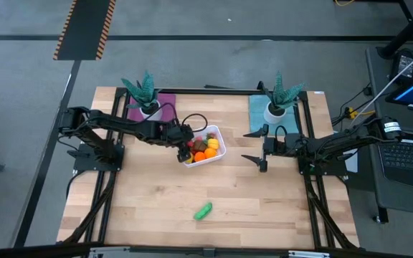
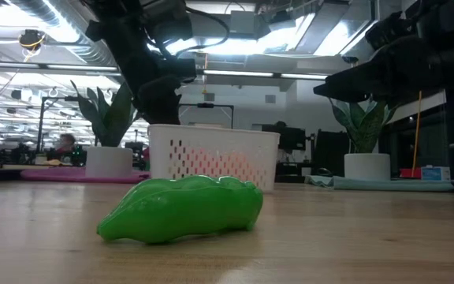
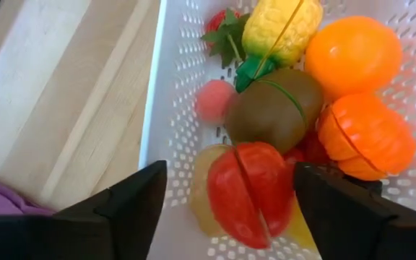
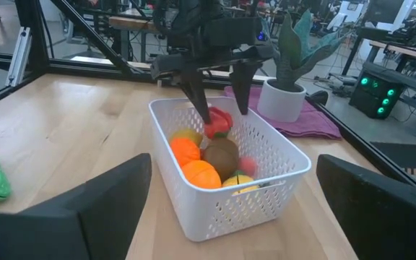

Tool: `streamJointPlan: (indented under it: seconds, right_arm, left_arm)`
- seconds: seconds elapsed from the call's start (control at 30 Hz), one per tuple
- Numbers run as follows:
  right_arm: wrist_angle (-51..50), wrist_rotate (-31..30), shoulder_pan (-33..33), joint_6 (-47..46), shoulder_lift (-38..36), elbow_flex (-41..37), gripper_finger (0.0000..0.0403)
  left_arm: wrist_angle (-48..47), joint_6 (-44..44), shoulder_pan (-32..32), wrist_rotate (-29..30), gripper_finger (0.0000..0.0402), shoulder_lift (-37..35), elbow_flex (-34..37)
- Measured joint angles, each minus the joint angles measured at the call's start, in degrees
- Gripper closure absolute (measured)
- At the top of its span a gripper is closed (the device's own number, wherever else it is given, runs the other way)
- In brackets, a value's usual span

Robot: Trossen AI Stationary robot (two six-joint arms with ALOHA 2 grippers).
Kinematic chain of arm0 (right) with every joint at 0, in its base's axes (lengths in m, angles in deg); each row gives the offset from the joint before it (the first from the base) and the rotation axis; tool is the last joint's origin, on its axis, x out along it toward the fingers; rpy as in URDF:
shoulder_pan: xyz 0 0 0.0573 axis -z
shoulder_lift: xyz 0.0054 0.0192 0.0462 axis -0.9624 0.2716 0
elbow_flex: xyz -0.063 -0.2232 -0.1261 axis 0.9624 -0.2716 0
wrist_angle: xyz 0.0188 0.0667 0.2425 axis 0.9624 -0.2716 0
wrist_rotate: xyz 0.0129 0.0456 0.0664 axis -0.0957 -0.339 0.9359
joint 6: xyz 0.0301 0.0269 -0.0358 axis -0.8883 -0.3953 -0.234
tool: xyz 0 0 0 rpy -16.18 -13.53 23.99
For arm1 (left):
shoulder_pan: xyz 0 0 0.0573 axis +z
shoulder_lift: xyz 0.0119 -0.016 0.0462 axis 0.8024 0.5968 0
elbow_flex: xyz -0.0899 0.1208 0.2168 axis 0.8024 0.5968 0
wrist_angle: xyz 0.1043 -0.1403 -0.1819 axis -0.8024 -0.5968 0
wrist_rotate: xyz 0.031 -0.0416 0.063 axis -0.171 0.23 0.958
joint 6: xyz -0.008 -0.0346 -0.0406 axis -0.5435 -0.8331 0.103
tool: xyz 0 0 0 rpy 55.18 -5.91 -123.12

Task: Pick and placing Produce into tupperware
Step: Put the green pea into the white bin

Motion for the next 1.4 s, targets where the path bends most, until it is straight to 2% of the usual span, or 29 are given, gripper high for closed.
streamJointPlan:
  seconds: [0.3,0.47,0.6,0.73,0.8,0.93,1.03,1.13,1.27,1.4]
  right_arm:
    - [-0.5,0.1,0.0,-0.9,0.0,0.0,0.0011]
    - [-0.8,0.8,-0.2,-1.4,0.0,0.1,0.0011]
    - [-0.9,1.8,-0.4,-5.5,0.0,0.1,0.0011]
    - [-1.3,2.1,-0.4,-8.3,0.0,0.1,0.0011]
    - [-1.3,2.1,-0.4,-8.6,0.0,0.1,0.0011]
    - [-1.6,2.1,-0.4,-10.1,0.0,0.1,0.0011]
    - [-1.8,4.3,-0.4,-12.9,0.0,0.1,0.0011]
    - [-1.8,8.1,-0.6,-11.5,0.0,0.1,0.0011]
    - [-1.8,8.1,-1.3,-11.2,0.0,0.1,0.0011]
    - [-1.8,8.1,-1.9,-11.2,0.0,0.0,0.0011]
  left_arm:
    - [3.5,3.3,-3.2,0.2,0.0111,-4.1,0.0]
    - [1.0,4.0,-6.7,0.2,0.0108,-8.8,0.0]
    - [-4.6,1.1,-11.2,0.0,0.0108,-12.0,0.0]
    - [-5.9,-4.1,-16.6,0.4,0.0112,-13.7,0.0]
    - [-5.9,-6.0,-20.2,2.5,0.0113,-13.7,0.0]
    - [-5.7,-11.1,-29.2,14.3,0.0113,-13.1,0.0]
    - [-3.6,-15.3,-35.7,20.4,0.0113,-12.0,0.7]
    - [0.5,-19.8,-40.6,22.3,0.0113,-10.5,3.1]
    - [7.3,-24.4,-44.3,24.2,0.0113,-8.7,6.3]
    - [9.2,-26.0,-45.9,24.2,0.0113,-7.5,7.8]
